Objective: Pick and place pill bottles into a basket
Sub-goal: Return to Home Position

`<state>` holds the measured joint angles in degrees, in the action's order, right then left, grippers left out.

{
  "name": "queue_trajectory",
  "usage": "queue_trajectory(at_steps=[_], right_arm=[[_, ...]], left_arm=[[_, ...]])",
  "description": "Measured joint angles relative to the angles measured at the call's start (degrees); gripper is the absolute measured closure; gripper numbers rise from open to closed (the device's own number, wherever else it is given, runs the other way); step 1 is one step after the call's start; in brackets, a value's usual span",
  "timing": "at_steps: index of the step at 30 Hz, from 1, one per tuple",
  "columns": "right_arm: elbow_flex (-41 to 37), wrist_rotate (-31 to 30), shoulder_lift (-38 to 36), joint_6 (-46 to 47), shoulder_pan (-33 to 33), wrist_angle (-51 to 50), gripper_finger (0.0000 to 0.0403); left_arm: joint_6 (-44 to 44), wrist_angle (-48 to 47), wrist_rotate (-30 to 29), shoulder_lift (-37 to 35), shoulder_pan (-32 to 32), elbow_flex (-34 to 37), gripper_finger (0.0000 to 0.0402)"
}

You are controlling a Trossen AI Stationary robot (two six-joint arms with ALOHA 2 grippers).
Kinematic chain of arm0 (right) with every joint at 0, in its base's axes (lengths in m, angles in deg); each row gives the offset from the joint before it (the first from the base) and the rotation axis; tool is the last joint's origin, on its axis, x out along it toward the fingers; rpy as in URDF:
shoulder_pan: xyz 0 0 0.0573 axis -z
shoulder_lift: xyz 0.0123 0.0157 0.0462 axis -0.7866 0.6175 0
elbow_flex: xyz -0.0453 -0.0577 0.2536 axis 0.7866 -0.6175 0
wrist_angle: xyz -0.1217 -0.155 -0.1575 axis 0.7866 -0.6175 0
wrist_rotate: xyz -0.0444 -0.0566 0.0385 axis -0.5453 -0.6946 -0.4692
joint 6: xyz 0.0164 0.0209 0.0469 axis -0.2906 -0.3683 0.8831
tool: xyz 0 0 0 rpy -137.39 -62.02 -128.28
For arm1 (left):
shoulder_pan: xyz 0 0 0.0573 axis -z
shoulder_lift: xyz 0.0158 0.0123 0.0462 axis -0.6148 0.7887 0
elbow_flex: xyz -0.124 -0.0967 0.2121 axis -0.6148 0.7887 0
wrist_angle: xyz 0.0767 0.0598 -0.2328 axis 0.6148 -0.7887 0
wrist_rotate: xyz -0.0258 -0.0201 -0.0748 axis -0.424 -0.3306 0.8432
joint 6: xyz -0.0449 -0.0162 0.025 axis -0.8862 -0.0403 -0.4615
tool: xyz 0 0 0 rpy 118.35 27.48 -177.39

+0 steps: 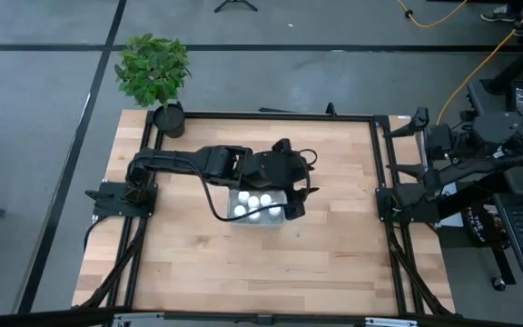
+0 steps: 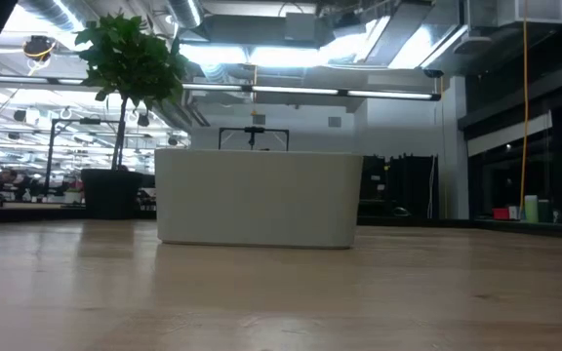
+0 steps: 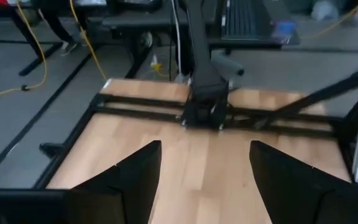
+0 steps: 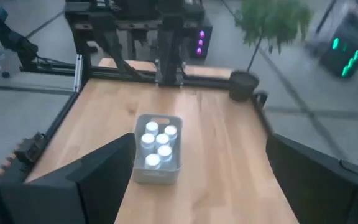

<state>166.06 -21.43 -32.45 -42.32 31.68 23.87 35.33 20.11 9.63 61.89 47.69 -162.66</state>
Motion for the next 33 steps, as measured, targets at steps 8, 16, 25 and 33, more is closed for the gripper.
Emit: queue_trajectory(at_steps=[8,16,25,33], right_arm=[[2.64,0.09,-2.45,-11.71,0.0,3.79,0.0044],[2.99,7.34,-9.66,-5.55,0.0,1.47,0.0043],[-2.49,8.99,-12.75,4.22,0.02,-4.19,0.0044],[-13.85,7.44,-19.16,7.18,0.0,2.58,0.0043]], left_arm=[[-6.69,-19.09,-18.96,-10.35,-0.57,0.52,0.0164],[-5.19,-24.59,-34.71,-27.97,0.22,5.5,0.0164],[-6.69,-24.23,-34.72,-44.84,-0.36,17.66,0.0164],[-9.62,-24.23,-34.51,-52.84,-0.36,31.87,0.0164]])
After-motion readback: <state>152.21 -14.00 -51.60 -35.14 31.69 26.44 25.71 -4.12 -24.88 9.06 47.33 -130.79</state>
